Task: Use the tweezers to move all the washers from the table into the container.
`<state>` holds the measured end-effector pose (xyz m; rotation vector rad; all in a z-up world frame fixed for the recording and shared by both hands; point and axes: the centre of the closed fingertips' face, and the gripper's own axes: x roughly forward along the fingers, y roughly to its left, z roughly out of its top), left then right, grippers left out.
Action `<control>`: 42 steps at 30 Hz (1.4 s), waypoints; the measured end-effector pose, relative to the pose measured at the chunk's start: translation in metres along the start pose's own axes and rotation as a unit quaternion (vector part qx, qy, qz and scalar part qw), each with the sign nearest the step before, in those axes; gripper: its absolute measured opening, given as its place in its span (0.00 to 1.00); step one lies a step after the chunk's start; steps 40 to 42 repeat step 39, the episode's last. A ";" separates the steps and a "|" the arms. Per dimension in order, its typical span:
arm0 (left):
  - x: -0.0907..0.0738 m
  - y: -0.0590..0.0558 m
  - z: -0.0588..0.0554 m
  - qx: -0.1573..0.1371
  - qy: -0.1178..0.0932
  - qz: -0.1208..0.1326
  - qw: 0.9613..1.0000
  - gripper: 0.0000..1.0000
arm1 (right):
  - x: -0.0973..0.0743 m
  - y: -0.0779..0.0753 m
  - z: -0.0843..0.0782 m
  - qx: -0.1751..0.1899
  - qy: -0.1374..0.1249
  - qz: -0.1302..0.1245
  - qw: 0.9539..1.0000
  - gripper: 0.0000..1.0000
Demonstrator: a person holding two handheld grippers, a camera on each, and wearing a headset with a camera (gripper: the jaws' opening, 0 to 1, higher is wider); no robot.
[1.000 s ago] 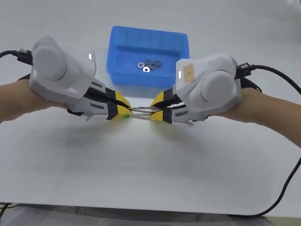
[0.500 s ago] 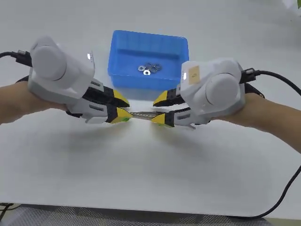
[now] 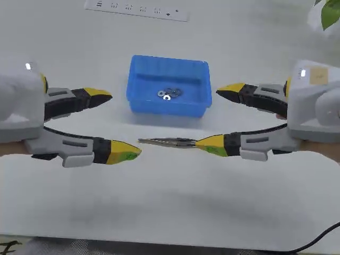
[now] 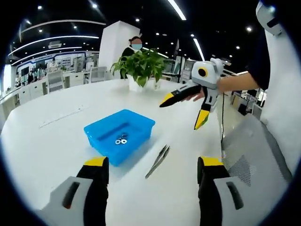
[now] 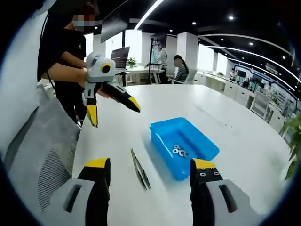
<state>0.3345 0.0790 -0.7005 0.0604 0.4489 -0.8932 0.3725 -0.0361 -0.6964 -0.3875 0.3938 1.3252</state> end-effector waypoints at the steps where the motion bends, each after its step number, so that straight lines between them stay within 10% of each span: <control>1: -0.002 -0.001 0.004 0.004 -0.008 0.002 1.000 0.93 | -0.004 0.002 0.002 0.000 -0.003 -0.001 1.000 0.74; 6: -0.019 -0.007 0.036 0.009 -0.064 0.010 0.998 1.00 | -0.022 0.018 0.014 -0.007 -0.015 0.004 1.000 0.95; 18: -0.034 -0.016 0.063 0.067 -0.063 0.017 0.996 1.00 | -0.038 0.027 0.015 -0.030 0.001 -0.019 0.999 1.00; 42: -0.026 -0.035 0.065 0.086 -0.036 -0.005 0.996 1.00 | -0.053 0.029 0.021 -0.032 0.000 -0.023 0.999 1.00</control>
